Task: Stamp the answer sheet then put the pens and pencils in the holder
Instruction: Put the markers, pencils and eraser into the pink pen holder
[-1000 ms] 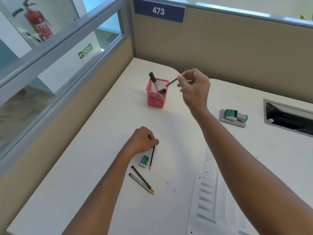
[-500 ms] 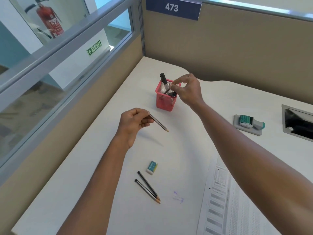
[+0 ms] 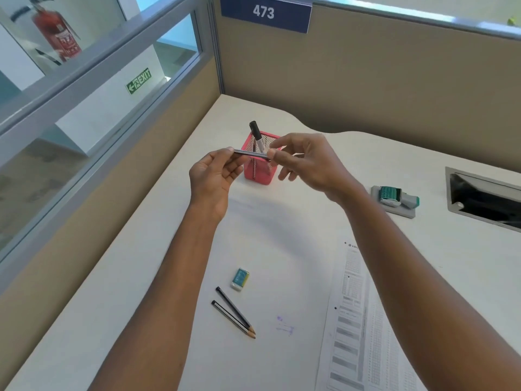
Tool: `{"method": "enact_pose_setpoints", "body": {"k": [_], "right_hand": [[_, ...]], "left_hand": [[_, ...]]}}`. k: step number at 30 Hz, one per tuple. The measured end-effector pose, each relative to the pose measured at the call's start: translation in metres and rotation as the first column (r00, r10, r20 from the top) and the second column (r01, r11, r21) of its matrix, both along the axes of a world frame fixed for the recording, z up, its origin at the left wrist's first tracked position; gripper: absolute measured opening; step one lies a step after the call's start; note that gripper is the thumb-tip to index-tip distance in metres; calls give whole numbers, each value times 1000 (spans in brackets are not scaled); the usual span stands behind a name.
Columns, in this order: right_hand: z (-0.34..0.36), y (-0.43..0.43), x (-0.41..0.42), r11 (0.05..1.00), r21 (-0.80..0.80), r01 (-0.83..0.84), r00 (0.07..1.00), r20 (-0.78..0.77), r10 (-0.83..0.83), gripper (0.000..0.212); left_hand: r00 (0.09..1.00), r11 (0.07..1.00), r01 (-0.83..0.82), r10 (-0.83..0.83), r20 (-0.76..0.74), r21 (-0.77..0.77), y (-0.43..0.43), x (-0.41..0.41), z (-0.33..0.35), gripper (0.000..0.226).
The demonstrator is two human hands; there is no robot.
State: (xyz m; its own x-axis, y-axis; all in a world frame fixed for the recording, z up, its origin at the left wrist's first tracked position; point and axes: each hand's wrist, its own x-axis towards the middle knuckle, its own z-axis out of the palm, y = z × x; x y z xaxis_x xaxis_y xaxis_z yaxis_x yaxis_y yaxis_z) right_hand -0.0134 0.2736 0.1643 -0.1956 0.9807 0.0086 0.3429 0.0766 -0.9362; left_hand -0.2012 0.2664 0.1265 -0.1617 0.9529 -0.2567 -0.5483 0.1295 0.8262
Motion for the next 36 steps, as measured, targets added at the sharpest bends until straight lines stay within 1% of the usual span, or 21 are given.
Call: {"method": "enact_pose_setpoints", "body": {"k": [3,5,6,7,8,9,10,11,12,13,14,15,16,17,19,22,26,30,32,34,36], "right_hand": [[-3,-5,-5,1000,27,6,988,-153,-2,10],[-6,-6,-9,998,56,32,980,-196,-20,6],[-6,-5,-10,996,67,59,980,-194,-45,6],[-7,-4,-10,992,75,99,978,-191,-83,6],[-6,-2,-9,985,83,151,972,-191,-134,6],[-6,1,-8,973,94,210,962,-194,-189,6],[-5,4,-5,957,108,270,949,-199,-245,6],[-5,9,-3,938,124,325,933,-201,-297,6],[-5,14,0,919,140,369,920,-198,-340,5],[-7,19,2,901,157,404,908,-187,-374,6],[-9,24,3,887,173,428,901,-167,-402,6],[-11,29,4,876,192,442,896,-139,-422,6],[-15,33,3,867,213,450,893,-105,-437,7],[-18,37,2,861,230,453,891,-73,-449,7],[-25,43,-1,859,251,445,889,-12,-457,7],[-33,51,-7,871,282,402,889,110,-445,8],[-47,59,-15,896,284,341,881,237,-410,9],[-52,65,-16,904,283,321,876,275,-397,7],[-50,63,-13,900,284,330,876,262,-404,9],[-49,57,-9,892,279,355,873,242,-423,14],[-50,47,-3,879,276,390,862,225,-453,19]], "left_hand": [[999,1000,26,-26,36,9,-3,6,1,4],[999,999,43,-44,22,15,-7,6,1,5],[998,998,57,-57,-18,10,-9,5,1,7],[992,997,74,-73,-106,-2,-11,3,-1,13],[962,995,102,-104,-252,-23,-14,0,-3,21],[882,987,149,-161,-443,-64,-18,-4,-8,30],[725,967,215,-252,-640,-137,-22,-9,-12,37],[485,927,273,-363,-795,-257,-28,-13,-17,43],[203,867,288,-469,-859,-406,-37,-16,-22,47],[-47,798,265,-551,-833,-542,-47,-18,-25,53],[-218,727,241,-605,-766,-643,-59,-18,-28,59],[-320,666,232,-636,-702,-709,-70,-16,-31,64],[-378,626,232,-647,-662,-744,-81,-13,-35,65],[-408,612,236,-642,-649,-755,-90,-10,-40,64],[-419,635,247,-611,-672,-732,-101,-6,-47,55],[-373,661,281,-593,-714,-696,-106,-1,-52,35],[-295,684,323,-584,-756,-654,-104,-1,-55,24],[-139,738,326,-581,-802,-591,-91,-7,-59,14],[-55,781,309,-556,-829,-544,-78,-11,-56,15],[43,837,302,-491,-870,-457,-60,-15,-45,15],[156,905,287,-368,-917,-314,-39,-17,-28,14]]}}
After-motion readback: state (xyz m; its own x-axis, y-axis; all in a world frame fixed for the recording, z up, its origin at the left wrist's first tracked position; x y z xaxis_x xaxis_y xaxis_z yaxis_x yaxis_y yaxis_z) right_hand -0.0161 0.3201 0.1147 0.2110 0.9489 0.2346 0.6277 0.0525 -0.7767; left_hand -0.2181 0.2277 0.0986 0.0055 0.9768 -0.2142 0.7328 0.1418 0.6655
